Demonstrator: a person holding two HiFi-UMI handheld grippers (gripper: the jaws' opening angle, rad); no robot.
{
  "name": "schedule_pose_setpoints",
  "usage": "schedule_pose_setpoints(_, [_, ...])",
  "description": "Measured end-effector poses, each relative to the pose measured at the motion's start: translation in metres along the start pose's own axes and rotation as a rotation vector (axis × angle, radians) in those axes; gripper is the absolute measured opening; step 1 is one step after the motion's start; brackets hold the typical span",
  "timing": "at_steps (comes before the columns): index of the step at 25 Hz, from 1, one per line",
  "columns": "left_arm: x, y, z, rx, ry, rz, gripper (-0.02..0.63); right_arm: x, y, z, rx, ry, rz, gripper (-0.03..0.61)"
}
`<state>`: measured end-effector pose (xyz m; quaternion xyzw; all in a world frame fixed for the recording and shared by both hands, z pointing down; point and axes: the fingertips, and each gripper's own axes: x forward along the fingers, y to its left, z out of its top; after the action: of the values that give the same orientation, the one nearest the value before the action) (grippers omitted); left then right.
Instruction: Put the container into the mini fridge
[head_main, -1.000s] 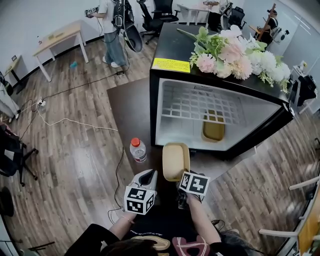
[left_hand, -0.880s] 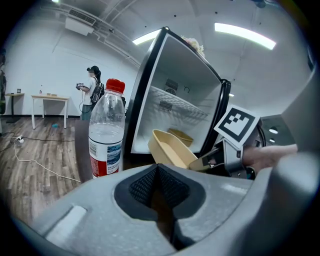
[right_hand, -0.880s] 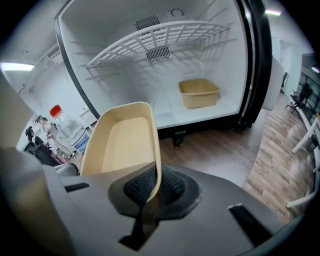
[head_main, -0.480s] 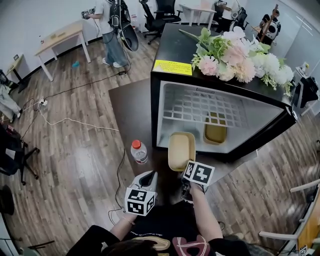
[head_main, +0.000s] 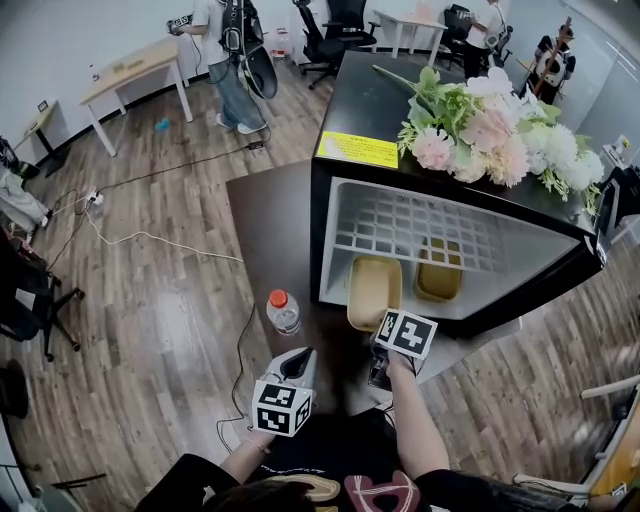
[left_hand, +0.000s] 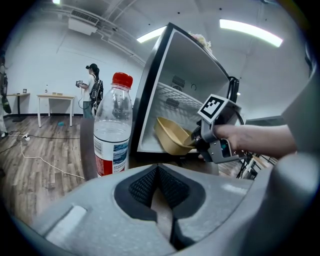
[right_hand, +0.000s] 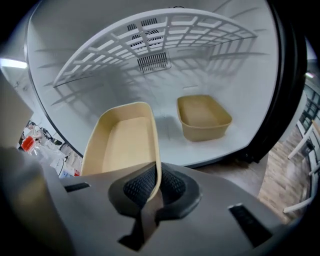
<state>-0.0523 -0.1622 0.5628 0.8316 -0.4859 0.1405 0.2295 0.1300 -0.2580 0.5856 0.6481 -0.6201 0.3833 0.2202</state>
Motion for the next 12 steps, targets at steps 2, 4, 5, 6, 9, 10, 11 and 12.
schedule_pose_setpoints(2, [0.001, 0.003, 0.002, -0.004, -0.001, 0.008, 0.008, 0.005, 0.000, 0.005, 0.001, 0.001, -0.004, 0.017])
schedule_pose_setpoints(4, [0.002, 0.006, 0.003, -0.013, -0.002, 0.016, 0.008, 0.009, 0.001, 0.008, 0.001, 0.005, -0.006, 0.015])
schedule_pose_setpoints(5, [0.002, 0.007, 0.004, -0.016, -0.004, 0.020, 0.008, 0.011, 0.001, 0.010, -0.001, 0.007, -0.006, 0.016])
schedule_pose_setpoints(6, [0.003, 0.008, 0.005, -0.019, -0.006, 0.023, 0.008, 0.012, 0.002, 0.011, -0.003, 0.008, -0.007, 0.017])
schedule_pose_setpoints(9, [0.006, 0.010, 0.007, -0.029, -0.010, 0.032, 0.008, 0.019, 0.002, 0.017, -0.011, 0.012, -0.013, 0.017])
schedule_pose_setpoints(10, [0.008, 0.011, 0.007, -0.032, -0.010, 0.034, 0.008, 0.022, 0.002, 0.019, -0.011, 0.013, -0.015, 0.017])
schedule_pose_setpoints(11, [0.009, 0.011, 0.006, -0.035, -0.009, 0.036, 0.008, 0.024, 0.001, 0.021, -0.010, 0.014, -0.017, 0.017])
schedule_pose_setpoints(12, [0.010, 0.010, 0.005, -0.038, -0.007, 0.037, 0.008, 0.026, 0.001, 0.022, -0.008, 0.014, -0.020, 0.017])
